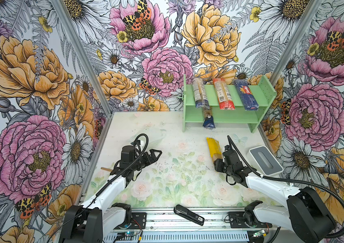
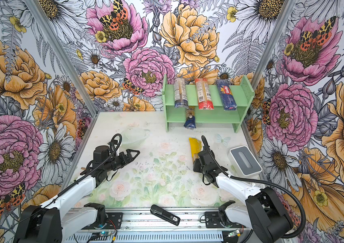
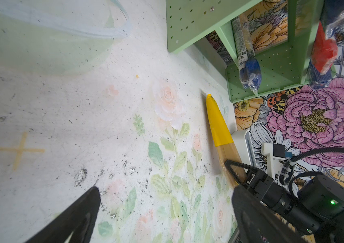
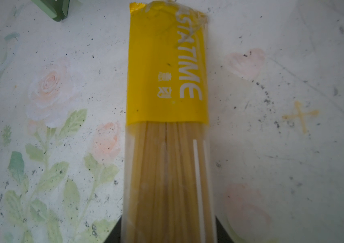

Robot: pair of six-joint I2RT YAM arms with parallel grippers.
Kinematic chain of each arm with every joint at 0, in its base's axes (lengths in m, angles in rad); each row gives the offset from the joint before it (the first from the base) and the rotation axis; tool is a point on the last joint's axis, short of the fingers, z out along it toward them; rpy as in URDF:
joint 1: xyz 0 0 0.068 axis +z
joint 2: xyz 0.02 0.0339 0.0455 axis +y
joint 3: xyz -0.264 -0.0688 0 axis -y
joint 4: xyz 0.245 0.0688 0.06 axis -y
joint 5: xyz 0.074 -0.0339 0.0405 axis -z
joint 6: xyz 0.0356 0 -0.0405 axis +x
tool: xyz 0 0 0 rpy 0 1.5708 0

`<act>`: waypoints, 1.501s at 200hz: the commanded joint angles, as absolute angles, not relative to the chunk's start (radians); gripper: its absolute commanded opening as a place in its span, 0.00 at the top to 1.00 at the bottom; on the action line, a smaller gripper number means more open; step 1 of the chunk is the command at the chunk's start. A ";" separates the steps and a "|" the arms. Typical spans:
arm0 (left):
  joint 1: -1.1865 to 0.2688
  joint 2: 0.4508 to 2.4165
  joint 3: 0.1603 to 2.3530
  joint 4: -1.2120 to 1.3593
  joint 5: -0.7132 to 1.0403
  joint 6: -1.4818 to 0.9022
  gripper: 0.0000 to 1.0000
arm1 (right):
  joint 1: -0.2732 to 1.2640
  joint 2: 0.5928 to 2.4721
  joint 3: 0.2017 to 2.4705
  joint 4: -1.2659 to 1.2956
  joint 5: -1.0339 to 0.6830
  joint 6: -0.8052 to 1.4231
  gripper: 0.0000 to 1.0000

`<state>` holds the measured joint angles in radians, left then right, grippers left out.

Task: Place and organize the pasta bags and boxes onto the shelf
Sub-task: 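Lift the yellow bag upright with the right gripper toward the shelf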

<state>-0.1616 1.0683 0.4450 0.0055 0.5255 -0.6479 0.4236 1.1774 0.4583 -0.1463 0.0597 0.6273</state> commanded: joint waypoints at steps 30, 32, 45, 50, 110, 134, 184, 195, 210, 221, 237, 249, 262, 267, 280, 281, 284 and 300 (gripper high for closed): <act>-0.166 1.068 0.443 0.041 0.530 -0.631 0.01 | 0.399 1.097 0.546 -0.201 0.008 0.622 1.00; -0.166 1.068 0.443 0.043 0.531 -0.631 0.01 | 0.399 1.094 0.548 -0.205 0.008 0.623 1.00; -0.166 1.069 0.444 0.042 0.531 -0.632 0.01 | 0.393 1.071 0.557 -0.227 0.008 0.622 1.00; -0.167 1.069 0.445 0.041 0.531 -0.632 0.01 | 0.389 1.060 0.558 -0.232 0.011 0.623 1.00; -0.169 1.081 0.453 0.044 0.533 -0.632 0.01 | 0.343 0.956 0.569 -0.309 0.009 0.612 1.00; -0.170 1.087 0.458 0.047 0.532 -0.632 0.01 | 0.327 0.924 0.576 -0.335 0.012 0.608 1.00; -0.175 1.106 0.468 0.054 0.536 -0.632 0.01 | 0.295 0.827 0.586 -0.375 0.024 0.578 1.00; -0.178 1.111 0.470 0.057 0.538 -0.632 0.01 | 0.293 0.806 0.588 -0.381 0.037 0.564 1.00; -0.179 1.115 0.472 0.059 0.540 -0.632 0.01 | 0.294 0.769 0.590 -0.392 0.070 0.540 1.00; -0.179 1.112 0.472 0.058 0.539 -0.632 0.01 | 0.292 0.739 0.589 -0.400 0.097 0.526 1.00; -0.180 1.111 0.471 0.059 0.539 -0.634 0.01 | 0.287 0.699 0.592 -0.412 0.117 0.502 1.00; -0.180 1.111 0.471 0.061 0.538 -0.632 0.01 | 0.283 0.677 0.600 -0.424 0.127 0.490 1.00; -0.180 1.110 0.471 0.060 0.538 -0.631 0.01 | 0.277 0.661 0.609 -0.437 0.137 0.480 1.00; -0.180 1.111 0.471 0.060 0.538 -0.630 0.01 | 0.276 0.657 0.612 -0.443 0.142 0.477 1.00; -0.181 1.112 0.471 0.060 0.540 -0.630 0.01 | 0.269 0.647 0.624 -0.455 0.150 0.464 1.00; -0.180 1.112 0.470 0.060 0.540 -0.630 0.01 | 0.268 0.647 0.624 -0.456 0.151 0.464 1.00; -0.181 1.112 0.470 0.061 0.540 -0.631 0.01 | 0.266 0.645 0.626 -0.458 0.153 0.460 1.00; -0.180 1.110 0.469 0.061 0.540 -0.629 0.01 | 0.259 0.640 0.642 -0.469 0.166 0.445 1.00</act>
<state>-0.1745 1.1091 0.4450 0.0345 0.5259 -0.6479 0.2726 0.6792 0.5537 -0.5747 0.1066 0.4946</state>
